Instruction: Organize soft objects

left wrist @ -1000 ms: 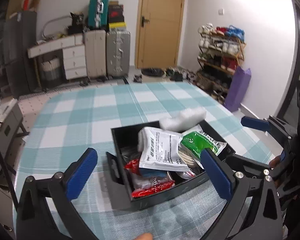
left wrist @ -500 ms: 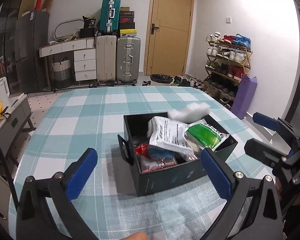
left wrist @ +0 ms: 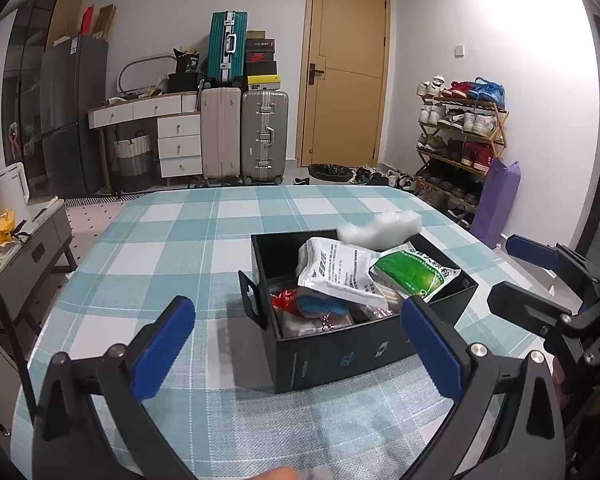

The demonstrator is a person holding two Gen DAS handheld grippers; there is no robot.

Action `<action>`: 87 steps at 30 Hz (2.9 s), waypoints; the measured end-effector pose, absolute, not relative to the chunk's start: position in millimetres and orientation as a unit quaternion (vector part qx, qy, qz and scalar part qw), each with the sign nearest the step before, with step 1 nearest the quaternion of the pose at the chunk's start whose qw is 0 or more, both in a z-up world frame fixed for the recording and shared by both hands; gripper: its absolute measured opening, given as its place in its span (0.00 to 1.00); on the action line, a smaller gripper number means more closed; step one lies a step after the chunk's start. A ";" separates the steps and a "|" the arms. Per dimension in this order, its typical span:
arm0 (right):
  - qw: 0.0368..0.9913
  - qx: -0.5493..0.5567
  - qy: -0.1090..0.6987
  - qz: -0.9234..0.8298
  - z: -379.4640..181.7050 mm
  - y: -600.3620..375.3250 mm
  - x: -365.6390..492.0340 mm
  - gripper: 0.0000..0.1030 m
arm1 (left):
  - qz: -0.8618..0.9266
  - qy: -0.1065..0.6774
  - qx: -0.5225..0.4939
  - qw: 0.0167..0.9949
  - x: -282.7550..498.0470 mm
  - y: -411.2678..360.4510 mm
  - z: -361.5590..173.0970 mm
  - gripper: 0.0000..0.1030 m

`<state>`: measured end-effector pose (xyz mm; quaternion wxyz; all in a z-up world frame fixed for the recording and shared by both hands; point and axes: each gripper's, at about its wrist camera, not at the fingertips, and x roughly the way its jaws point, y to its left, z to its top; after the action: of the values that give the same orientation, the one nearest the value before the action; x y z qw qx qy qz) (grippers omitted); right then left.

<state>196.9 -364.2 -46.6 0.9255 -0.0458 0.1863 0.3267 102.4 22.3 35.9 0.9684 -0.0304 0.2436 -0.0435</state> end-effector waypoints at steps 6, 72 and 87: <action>0.926 -0.054 0.181 0.327 -49.1 -365.0 194.3 0.99 | -0.039 0.239 -0.033 0.970 102.2 22.4 32.4 1.00; 0.927 -0.071 0.164 0.331 -54.9 -358.7 187.2 0.99 | -0.022 0.209 -0.021 0.977 92.3 20.4 34.1 1.00; 0.927 -0.070 0.163 0.331 -54.9 -359.6 187.0 0.99 | -0.020 0.209 -0.022 0.977 92.4 20.7 34.1 1.00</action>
<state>187.0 -359.6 -54.9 0.9267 -0.0704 0.1631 0.3311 92.4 20.7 34.1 0.9774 -0.0217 0.2093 -0.0203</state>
